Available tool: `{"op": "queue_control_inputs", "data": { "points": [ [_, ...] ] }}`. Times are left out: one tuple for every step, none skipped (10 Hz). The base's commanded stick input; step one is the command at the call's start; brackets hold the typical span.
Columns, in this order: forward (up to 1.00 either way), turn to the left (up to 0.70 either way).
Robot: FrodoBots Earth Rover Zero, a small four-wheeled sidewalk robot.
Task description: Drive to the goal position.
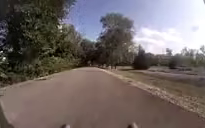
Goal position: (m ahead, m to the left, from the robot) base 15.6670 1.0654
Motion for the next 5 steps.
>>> {"op": "queue_control_inputs", "data": {
  "points": [
    [0.70, 0.35],
    [0.70, 0.35],
    [0.70, 0.35],
    [0.70, 0.15],
    [0.70, 0.00]
  ]
}}
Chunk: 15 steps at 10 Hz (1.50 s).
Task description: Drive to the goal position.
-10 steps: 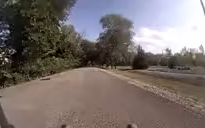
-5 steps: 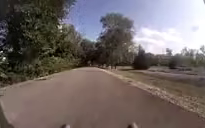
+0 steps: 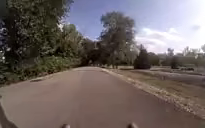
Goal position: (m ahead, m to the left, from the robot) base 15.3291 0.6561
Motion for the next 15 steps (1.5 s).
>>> {"op": "queue_control_inputs", "data": {
  "points": [
    [0.70, 0.00],
    [0.70, 0.00],
    [0.70, 0.00],
    [0.70, 0.00],
    [0.70, 0.00],
    [0.70, 0.00],
    [0.70, 0.00],
    [0.70, 0.00],
    [0.70, 0.00],
    [0.70, 0.00],
    [0.70, 0.00],
    [0.70, 0.00],
    [0.70, 0.00],
    [0.70, 0.00],
    [0.70, 0.00]
  ]
}}
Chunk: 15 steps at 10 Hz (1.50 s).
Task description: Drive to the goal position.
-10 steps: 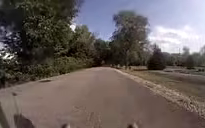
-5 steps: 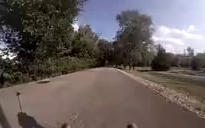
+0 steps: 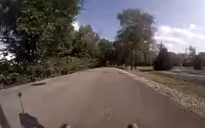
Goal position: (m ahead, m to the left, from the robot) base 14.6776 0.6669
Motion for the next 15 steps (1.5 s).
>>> {"op": "queue_control_inputs", "data": {
  "points": [
    [0.70, -0.29],
    [0.70, -0.35],
    [0.70, -0.35],
    [0.70, -0.35],
    [0.70, -0.19],
    [0.70, 0.00],
    [0.70, 0.00],
    [0.70, 0.00],
    [0.70, 0.00],
    [0.70, 0.00],
    [0.70, 0.00],
    [0.70, 0.00],
    [0.70, 0.00],
    [0.70, 0.00],
    [0.70, 0.00]
  ]
}}
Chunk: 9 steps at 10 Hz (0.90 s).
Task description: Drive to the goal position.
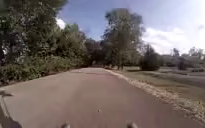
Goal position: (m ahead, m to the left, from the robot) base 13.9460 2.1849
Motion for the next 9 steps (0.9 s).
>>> {"op": "queue_control_inputs", "data": {
  "points": [
    [0.70, 0.00],
    [0.70, 0.00],
    [0.70, 0.21],
    [0.70, 0.35],
    [0.70, 0.25],
    [0.70, 0.02],
    [0.70, 0.00],
    [0.70, 0.00],
    [0.70, 0.00]
  ]
}}
